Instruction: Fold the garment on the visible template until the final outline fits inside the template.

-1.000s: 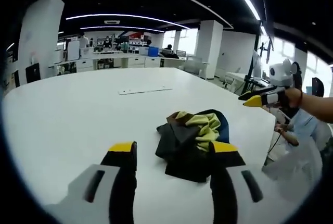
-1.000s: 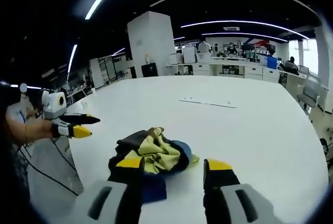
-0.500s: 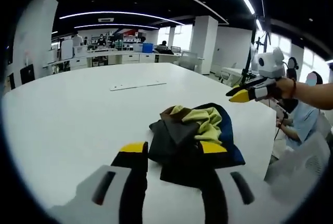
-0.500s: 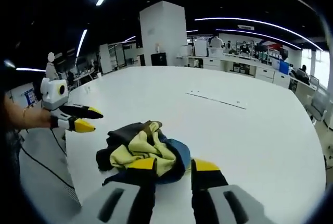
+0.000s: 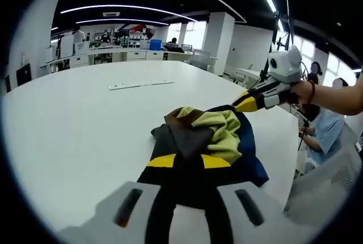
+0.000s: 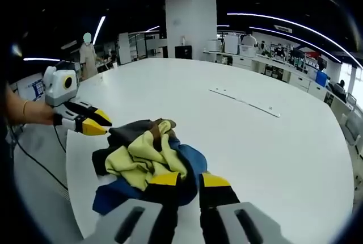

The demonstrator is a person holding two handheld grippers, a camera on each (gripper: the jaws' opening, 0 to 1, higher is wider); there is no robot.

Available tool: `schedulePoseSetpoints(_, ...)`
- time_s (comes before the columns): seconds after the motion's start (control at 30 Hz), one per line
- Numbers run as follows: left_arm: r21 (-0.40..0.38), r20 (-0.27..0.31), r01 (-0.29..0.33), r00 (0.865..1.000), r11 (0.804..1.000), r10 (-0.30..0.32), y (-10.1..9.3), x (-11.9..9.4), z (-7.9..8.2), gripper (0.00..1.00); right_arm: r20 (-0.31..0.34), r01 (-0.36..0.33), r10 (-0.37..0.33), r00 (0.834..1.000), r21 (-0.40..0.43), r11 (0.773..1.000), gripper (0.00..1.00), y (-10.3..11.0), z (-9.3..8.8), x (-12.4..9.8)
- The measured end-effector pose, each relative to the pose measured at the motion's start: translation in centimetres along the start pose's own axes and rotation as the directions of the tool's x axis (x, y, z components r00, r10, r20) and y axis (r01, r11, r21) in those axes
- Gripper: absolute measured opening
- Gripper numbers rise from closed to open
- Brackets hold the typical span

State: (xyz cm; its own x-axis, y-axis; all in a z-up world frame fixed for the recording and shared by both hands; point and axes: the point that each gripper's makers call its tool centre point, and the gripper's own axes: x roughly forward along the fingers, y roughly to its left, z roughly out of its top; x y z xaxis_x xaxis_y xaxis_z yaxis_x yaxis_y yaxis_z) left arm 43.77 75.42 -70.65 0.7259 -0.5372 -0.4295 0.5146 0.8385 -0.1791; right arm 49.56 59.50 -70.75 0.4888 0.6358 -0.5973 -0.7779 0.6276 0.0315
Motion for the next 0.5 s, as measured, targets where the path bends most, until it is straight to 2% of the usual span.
schedulePoseSetpoints(0.2, -0.012, -0.04, 0.012, 0.999, 1.0, -0.013, 0.1, 1.0, -0.8, 0.07, -0.005, -0.01, 0.01, 1.0, -0.022, 1.0, 0.03, 0.0, 0.0, 0.6)
schedulePoseSetpoints(0.33, 0.006, -0.076, 0.013, 0.997, 1.0, -0.013, 0.2, 1.5, -1.5, 0.03, -0.007, -0.015, 0.015, 1.0, -0.028, 0.999, 0.0, -0.1, 0.0, 0.8)
schedulePoseSetpoints(0.37, 0.007, -0.08, 0.015, 0.997, 1.0, -0.014, 0.2, 1.5, -1.5, 0.0, -0.009, -0.015, 0.015, 1.0, -0.033, 0.999, 0.0, -0.2, 0.0, 0.9)
schedulePoseSetpoints(0.5, 0.022, -0.091, 0.023, 0.996, 0.999, -0.02, 0.2, 1.4, -1.5, 0.0, -0.016, -0.001, 0.0, 1.0, -0.059, 0.998, 0.0, -0.5, -0.1, 0.8)
